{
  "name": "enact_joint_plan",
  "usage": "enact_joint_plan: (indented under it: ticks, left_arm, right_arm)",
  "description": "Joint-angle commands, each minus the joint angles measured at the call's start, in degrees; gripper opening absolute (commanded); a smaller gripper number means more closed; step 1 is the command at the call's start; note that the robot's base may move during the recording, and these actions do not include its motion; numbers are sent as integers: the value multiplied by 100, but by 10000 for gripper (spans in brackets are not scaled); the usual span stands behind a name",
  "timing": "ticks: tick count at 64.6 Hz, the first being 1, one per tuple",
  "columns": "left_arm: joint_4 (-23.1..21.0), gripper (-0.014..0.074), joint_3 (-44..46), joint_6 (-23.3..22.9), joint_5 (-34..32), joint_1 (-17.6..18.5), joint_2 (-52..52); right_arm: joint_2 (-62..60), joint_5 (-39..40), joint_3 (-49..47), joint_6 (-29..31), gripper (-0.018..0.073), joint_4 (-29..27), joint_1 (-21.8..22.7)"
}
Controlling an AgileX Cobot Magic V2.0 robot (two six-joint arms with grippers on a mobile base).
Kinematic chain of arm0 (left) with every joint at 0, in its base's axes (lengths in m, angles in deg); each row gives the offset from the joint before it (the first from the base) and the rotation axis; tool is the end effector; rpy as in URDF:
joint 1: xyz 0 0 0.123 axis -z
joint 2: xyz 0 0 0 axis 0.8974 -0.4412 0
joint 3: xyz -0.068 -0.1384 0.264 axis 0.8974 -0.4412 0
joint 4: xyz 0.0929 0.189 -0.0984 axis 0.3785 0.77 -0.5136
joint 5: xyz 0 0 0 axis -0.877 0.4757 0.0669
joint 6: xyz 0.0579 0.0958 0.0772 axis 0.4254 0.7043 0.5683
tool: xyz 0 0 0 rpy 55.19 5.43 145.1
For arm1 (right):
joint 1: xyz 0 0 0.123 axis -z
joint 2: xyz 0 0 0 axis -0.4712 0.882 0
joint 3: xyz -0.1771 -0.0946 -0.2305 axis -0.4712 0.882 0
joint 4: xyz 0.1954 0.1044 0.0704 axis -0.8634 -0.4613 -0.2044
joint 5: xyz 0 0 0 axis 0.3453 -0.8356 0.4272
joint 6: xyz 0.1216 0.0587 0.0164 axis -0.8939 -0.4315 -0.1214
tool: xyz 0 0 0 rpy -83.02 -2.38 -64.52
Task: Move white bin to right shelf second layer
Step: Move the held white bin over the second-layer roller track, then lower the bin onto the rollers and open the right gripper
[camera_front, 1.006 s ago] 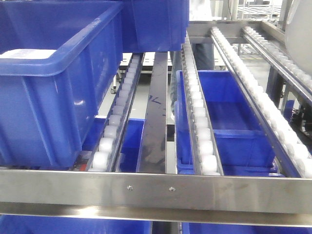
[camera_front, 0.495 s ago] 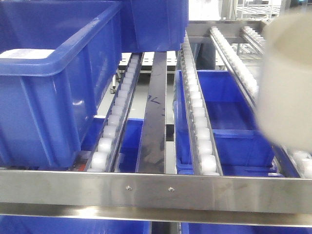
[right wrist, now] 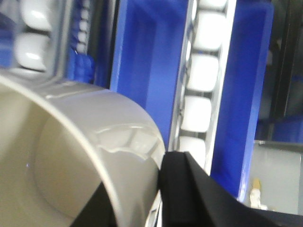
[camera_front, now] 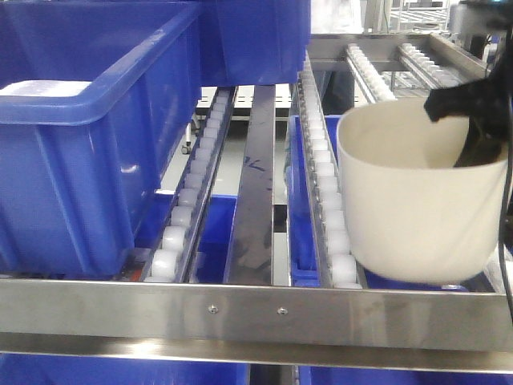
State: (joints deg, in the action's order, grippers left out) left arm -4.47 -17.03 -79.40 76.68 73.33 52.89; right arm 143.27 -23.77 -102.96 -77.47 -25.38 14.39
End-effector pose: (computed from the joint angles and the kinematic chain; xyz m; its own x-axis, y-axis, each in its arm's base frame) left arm 0.0591 -0.0100 0.1886 -0.1053 0.0058 -0.9944 0.1640 0.9864 -0.0117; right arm 0.3015 0.0731 0.2232 -0.8490 -0.0263 -0.5277 -0.0870 0.9921 0.0907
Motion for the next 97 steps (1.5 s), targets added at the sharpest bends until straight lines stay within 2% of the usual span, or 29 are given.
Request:
enact_joint_plan:
  ticks: [1,30,44,50,64,77,82,89,93,97]
  left_arm:
    - [0,85,-156,-42,-524,38,83]
    - [0,85,-156,-42,-524,38,83]
    - [0,85,-156,-42,-524,38,83]
    - [0,85,-156,-42,-524,38,83]
    - [0,85,-156,-42,-524,38,83]
    - [0,85,-156,-42,-524,38,83]
    - [0,85,-156,-42,-524,38,83]
    - [0,85,-156,-42,-524,38,83]
    - [0,85,-156,-42,-524,38,83]
    - [0,85,-156,-42,-524,38,83]
  right_arm:
    - [-155,358,-217,10,52,40,4]
    - [-139,267,-217,10,69,40,4]
    - [-157,231,-217,10,350,40,4]
    - [-217,285,-217,10,388,40,4]
    - [-680,516,-217,10,388,40,10]
    - [-1643,428,-188,10,365,65,10]
    - [-2245,444,-7,10,291,105,10]
    - [-3248,488,529,10,43,121,16]
    - [-3865,691,897,10,71,126,39]
    - [-4494,865,1246,10,56,148,39]
